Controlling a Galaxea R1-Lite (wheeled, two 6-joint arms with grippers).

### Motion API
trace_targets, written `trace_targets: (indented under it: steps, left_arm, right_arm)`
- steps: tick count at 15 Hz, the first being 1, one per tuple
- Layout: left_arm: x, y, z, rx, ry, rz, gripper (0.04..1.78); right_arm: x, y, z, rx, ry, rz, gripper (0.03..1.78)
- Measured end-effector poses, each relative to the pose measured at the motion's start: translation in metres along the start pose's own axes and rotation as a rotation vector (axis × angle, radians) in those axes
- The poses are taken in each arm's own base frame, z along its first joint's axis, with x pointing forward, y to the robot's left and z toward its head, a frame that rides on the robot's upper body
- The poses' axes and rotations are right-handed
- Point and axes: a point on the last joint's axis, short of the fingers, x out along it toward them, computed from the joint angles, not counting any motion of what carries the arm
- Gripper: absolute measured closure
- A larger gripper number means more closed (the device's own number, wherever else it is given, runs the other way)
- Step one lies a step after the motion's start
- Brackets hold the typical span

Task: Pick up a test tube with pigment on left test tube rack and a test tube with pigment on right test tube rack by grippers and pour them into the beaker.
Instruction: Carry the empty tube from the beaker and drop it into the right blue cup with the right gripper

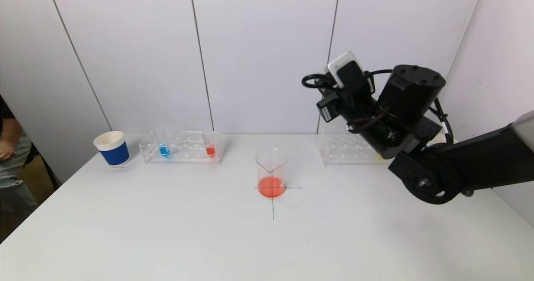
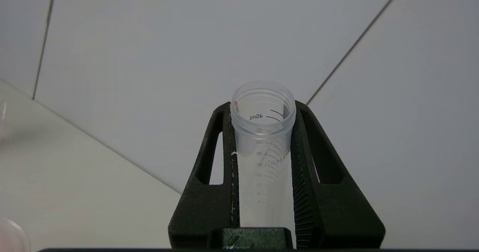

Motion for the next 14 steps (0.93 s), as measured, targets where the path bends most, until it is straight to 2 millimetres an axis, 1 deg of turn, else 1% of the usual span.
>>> trace_targets:
  steps: [3,8,14]
  left_arm:
    - [0.0,0.0,0.0,0.0,0.0,0.0,0.06]
    - [0.0,0.0,0.0,0.0,0.0,0.0,0.06]
    - [0.0,0.0,0.0,0.0,0.0,0.0,0.06]
  right_arm:
    - [0.007,-0.029,0.004,0.053,-0.002,-0.087,1.35]
    - [0.007,-0.075,-0.007,0.159,0.086,-0.172,1.35]
    - [0.009,-0.156,-0.033,0.242,0.195,-0.332,1.35]
